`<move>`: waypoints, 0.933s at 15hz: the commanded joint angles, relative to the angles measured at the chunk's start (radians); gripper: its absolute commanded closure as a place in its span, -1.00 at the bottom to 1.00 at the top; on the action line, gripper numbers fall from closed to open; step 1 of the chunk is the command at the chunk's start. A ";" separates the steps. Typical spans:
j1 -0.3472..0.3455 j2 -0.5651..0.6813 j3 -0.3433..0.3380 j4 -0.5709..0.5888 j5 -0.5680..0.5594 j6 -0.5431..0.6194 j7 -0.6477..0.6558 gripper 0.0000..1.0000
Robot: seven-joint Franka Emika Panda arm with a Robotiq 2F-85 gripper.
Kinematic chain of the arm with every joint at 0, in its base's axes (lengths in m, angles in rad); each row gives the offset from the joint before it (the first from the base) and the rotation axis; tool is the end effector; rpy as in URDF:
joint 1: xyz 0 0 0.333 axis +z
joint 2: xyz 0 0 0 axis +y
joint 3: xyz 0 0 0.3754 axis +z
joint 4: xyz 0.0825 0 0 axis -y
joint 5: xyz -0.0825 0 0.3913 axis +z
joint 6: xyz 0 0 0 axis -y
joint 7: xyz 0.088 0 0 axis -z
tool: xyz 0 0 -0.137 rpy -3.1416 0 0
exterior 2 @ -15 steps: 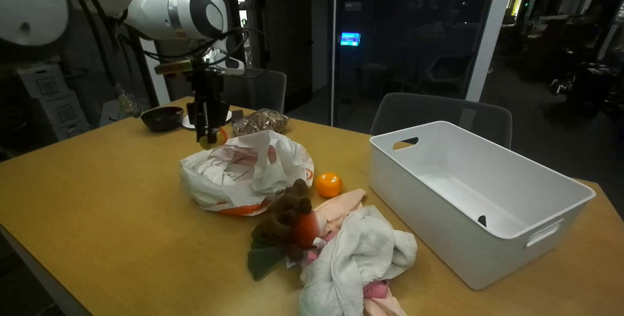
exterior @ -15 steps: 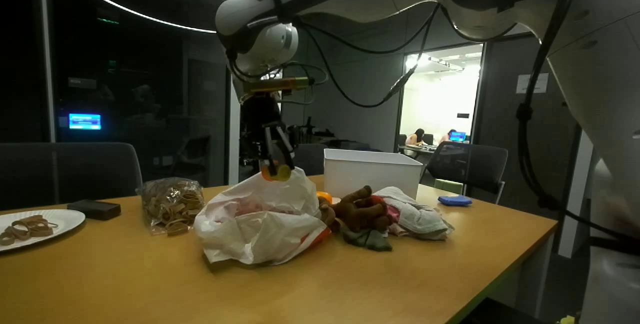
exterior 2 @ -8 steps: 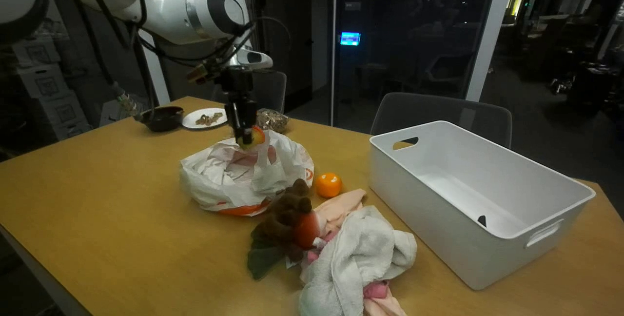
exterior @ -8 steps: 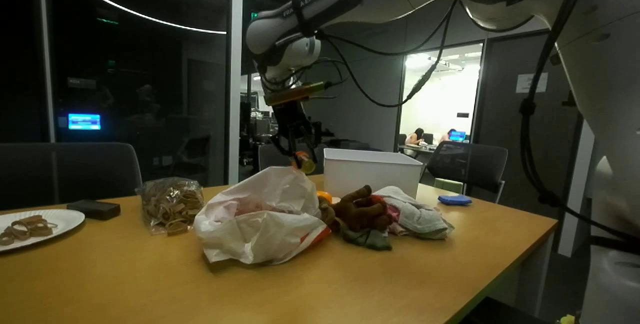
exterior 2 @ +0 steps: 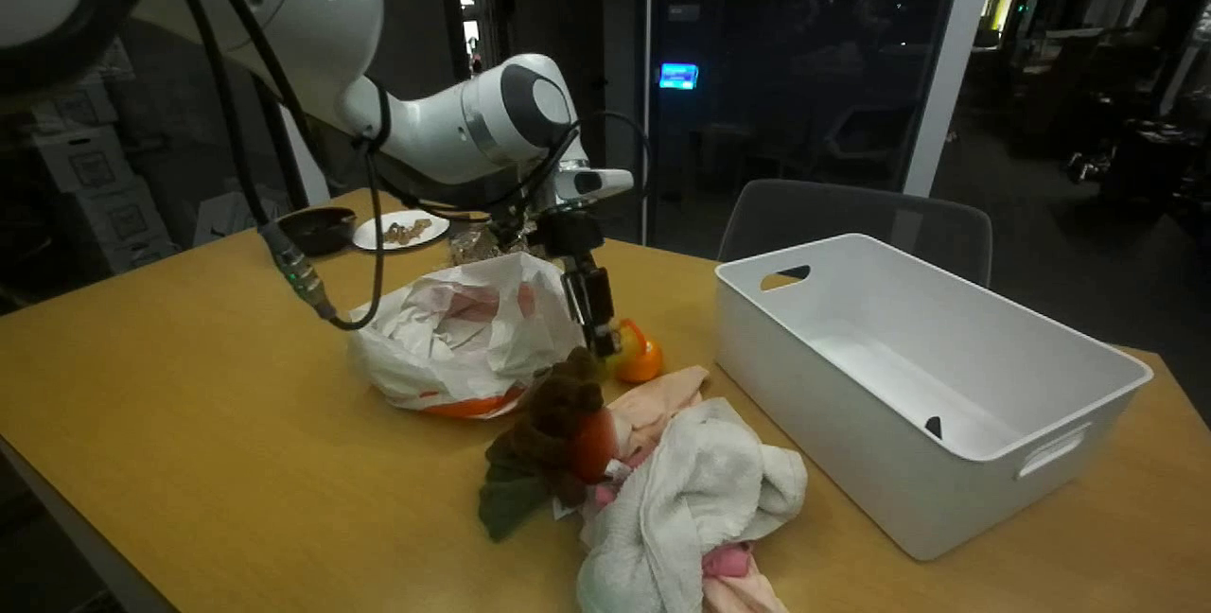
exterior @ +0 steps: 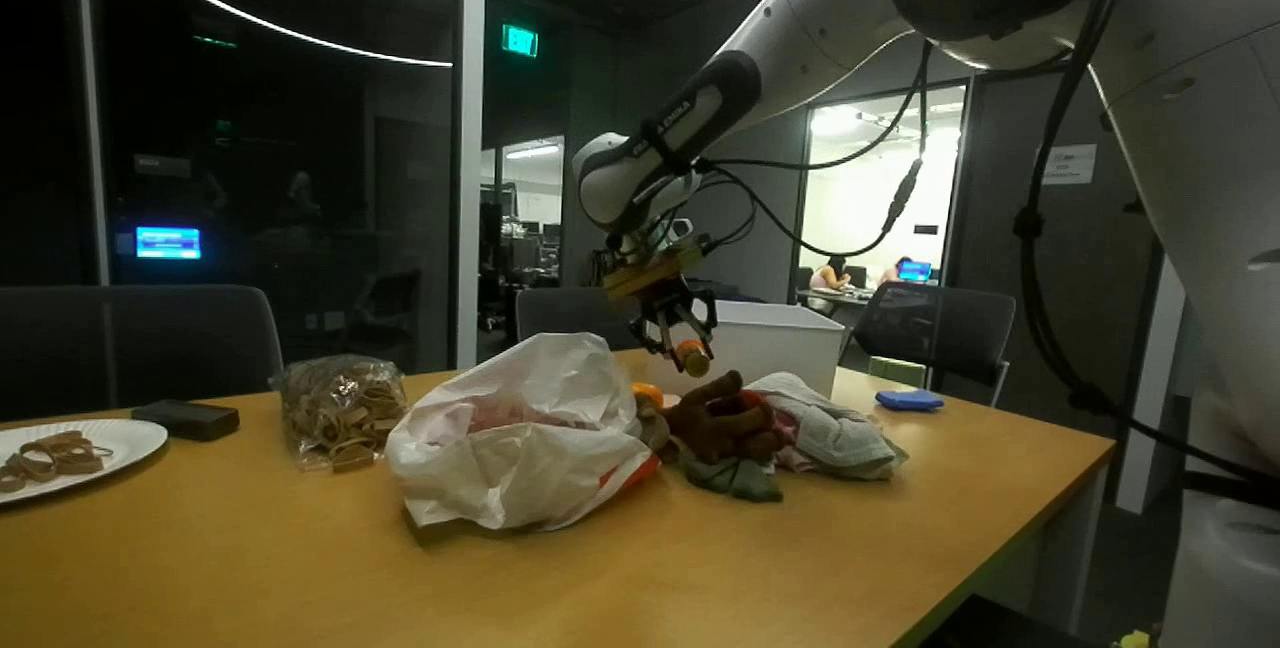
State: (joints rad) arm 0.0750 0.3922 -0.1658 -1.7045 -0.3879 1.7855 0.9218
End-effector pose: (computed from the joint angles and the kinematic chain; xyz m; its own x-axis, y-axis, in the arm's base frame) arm 0.6403 -0.0911 0.3791 0.6658 -0.7374 0.1141 -0.6841 -0.5422 0.4879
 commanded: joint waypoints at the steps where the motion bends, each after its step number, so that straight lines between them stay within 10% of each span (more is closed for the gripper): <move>1: 0.009 -0.011 0.000 -0.029 -0.044 0.022 0.125 -0.65; 4: 0.027 -0.039 0.027 -0.058 -0.056 0.052 0.150 -1.00; 14: 0.139 -0.252 0.195 -0.196 -0.061 0.198 0.192 -1.00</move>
State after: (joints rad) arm 0.2025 0.2369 -0.0082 -1.8170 -0.4425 1.9227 1.1048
